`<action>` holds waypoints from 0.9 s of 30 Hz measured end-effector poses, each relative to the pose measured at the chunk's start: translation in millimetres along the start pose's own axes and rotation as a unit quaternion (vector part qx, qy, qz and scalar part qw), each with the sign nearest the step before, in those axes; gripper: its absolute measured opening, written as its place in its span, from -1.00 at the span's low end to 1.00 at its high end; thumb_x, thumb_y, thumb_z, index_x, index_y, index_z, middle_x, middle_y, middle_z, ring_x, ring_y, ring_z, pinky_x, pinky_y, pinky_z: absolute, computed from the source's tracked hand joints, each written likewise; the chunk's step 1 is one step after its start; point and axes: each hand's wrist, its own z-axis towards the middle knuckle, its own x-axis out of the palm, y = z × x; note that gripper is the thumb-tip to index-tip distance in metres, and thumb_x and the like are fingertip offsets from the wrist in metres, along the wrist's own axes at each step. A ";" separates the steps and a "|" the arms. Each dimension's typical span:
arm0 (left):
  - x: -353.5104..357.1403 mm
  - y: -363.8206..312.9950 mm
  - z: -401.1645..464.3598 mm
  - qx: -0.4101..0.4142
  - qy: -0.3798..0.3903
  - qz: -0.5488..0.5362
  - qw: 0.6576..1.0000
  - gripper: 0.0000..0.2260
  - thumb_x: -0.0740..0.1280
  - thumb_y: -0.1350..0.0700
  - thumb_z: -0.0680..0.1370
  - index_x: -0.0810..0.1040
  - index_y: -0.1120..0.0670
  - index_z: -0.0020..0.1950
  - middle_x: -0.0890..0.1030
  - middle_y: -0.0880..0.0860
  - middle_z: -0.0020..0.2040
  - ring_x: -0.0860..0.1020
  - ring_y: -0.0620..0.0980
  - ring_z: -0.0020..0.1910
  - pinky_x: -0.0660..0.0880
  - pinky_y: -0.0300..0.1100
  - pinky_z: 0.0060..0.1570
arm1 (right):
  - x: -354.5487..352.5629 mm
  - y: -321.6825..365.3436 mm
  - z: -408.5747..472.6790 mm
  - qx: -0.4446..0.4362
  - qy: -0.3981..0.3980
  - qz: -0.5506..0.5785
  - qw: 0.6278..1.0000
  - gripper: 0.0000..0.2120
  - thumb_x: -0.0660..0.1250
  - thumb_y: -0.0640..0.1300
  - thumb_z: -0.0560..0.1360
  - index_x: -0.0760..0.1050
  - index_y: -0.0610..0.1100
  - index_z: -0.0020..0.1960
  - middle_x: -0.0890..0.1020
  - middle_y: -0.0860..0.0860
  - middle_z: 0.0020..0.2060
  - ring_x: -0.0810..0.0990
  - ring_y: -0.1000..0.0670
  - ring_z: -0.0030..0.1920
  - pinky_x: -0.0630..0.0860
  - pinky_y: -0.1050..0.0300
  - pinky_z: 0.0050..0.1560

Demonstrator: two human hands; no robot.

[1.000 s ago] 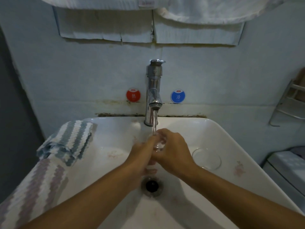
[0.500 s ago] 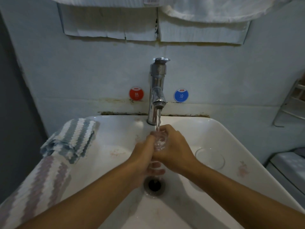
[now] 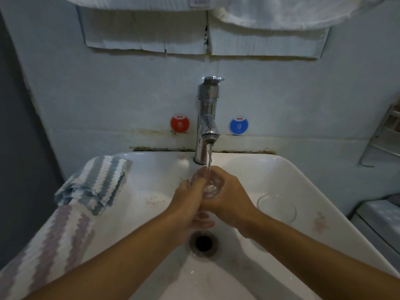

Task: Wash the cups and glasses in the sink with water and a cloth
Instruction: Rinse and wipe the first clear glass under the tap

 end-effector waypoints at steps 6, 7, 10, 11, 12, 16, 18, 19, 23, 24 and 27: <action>8.7 -5.8 -7.9 0.040 -0.044 0.056 0.997 -0.59 0.25 -0.28 0.53 0.51 0.00 0.18 0.64 0.03 -0.02 0.62 0.09 -0.04 0.62 0.10 0.02 | -4.7 0.9 3.4 -0.041 -0.001 -0.063 0.997 -0.52 0.62 -0.18 0.28 0.54 -0.07 0.14 0.66 0.08 -0.09 0.64 0.14 -0.08 0.60 0.26 -0.03; 7.9 -6.6 -8.6 0.043 -0.042 0.064 0.996 -0.57 0.30 -0.28 0.50 0.50 -0.01 0.19 0.63 0.03 0.00 0.62 0.08 -0.03 0.63 0.09 0.02 | -6.2 2.3 4.5 -0.050 0.007 -0.085 0.995 -0.53 0.62 -0.14 0.29 0.52 -0.08 0.13 0.65 0.08 -0.10 0.64 0.13 -0.09 0.61 0.22 -0.02; 4.0 -8.5 -7.8 0.044 -0.017 0.058 0.997 -0.45 0.39 -0.31 0.41 0.47 0.00 0.25 0.64 0.05 0.08 0.66 0.08 -0.03 0.66 0.08 -0.09 | -9.0 6.1 6.5 -0.050 0.021 -0.127 0.990 -0.51 0.61 -0.04 0.29 0.47 -0.02 0.12 0.62 0.11 -0.11 0.62 0.13 -0.10 0.62 0.15 -0.02; 2.5 -8.4 -7.6 0.043 -0.006 0.052 0.998 -0.43 0.40 -0.31 0.39 0.46 0.00 0.27 0.63 0.05 0.09 0.66 0.08 -0.03 0.66 0.07 -0.12 | -10.5 7.3 7.1 -0.049 0.023 -0.141 0.989 -0.51 0.60 -0.01 0.29 0.46 -0.01 0.12 0.61 0.12 -0.11 0.61 0.12 -0.11 0.62 0.14 -0.03; 1.7 -8.4 -8.0 0.041 0.008 0.042 0.998 -0.42 0.41 -0.29 0.39 0.44 -0.01 0.29 0.63 0.05 0.11 0.66 0.09 -0.03 0.67 0.07 -0.13 | -11.7 8.9 7.4 -0.046 0.026 -0.153 0.987 -0.51 0.59 0.01 0.30 0.45 -0.01 0.13 0.59 0.13 -0.10 0.60 0.12 -0.10 0.61 0.15 -0.02; 1.7 -7.8 -10.8 0.046 0.040 0.013 0.998 -0.49 0.41 -0.18 0.46 0.42 0.00 0.33 0.62 0.07 0.15 0.67 0.11 -0.02 0.66 0.05 -0.17 | -17.0 13.0 5.8 -0.026 0.038 -0.160 0.986 -0.49 0.57 0.02 0.35 0.44 -0.03 0.20 0.59 0.09 0.01 0.57 0.10 -0.01 0.57 0.14 0.08; 3.9 -7.7 -11.3 0.052 0.020 -0.001 0.998 -0.55 0.37 -0.17 0.51 0.46 0.01 0.32 0.63 0.09 0.15 0.67 0.13 -0.01 0.66 0.09 -0.18 | -17.5 13.5 4.5 -0.021 0.037 -0.158 0.987 -0.46 0.57 0.06 0.34 0.44 -0.02 0.22 0.59 0.10 0.05 0.57 0.10 0.03 0.56 0.12 0.10; 4.3 -7.0 -10.3 0.047 0.011 -0.020 0.999 -0.59 0.34 -0.17 0.53 0.51 0.02 0.28 0.65 0.09 0.13 0.66 0.14 0.00 0.65 0.14 -0.16 | -17.1 14.3 4.1 -0.015 0.041 -0.156 0.987 -0.44 0.57 0.07 0.34 0.43 -0.02 0.24 0.58 0.11 0.06 0.56 0.11 0.04 0.55 0.18 0.09; 2.1 -4.9 -4.2 0.020 -0.009 -0.105 0.994 -0.57 0.19 -0.21 0.57 0.62 0.08 0.17 0.68 0.16 0.07 0.64 0.21 0.07 0.60 0.28 -0.08 | -16.8 19.3 5.7 -0.004 0.083 -0.123 0.989 -0.44 0.55 0.01 0.38 0.42 -0.01 0.29 0.55 0.12 0.10 0.47 0.19 0.02 0.37 0.48 -0.14; 0.6 -3.9 -2.2 0.018 -0.013 -0.113 0.993 -0.55 0.18 -0.22 0.57 0.62 0.09 0.16 0.68 0.18 0.06 0.64 0.22 0.06 0.60 0.28 -0.08 | -18.1 19.8 6.4 -0.007 0.094 -0.119 0.988 -0.45 0.55 -0.01 0.39 0.42 0.00 0.31 0.55 0.13 0.13 0.46 0.21 0.02 0.35 0.49 -0.14; -2.6 -2.8 -0.7 0.008 -0.018 -0.129 0.991 -0.53 0.17 -0.24 0.56 0.63 0.09 0.15 0.70 0.19 0.00 0.67 0.23 -0.01 0.62 0.22 -0.11 | -23.5 18.9 8.5 0.002 0.130 -0.089 0.987 -0.47 0.56 -0.02 0.38 0.46 0.09 0.30 0.59 0.20 0.11 0.55 0.22 0.02 0.44 0.43 -0.04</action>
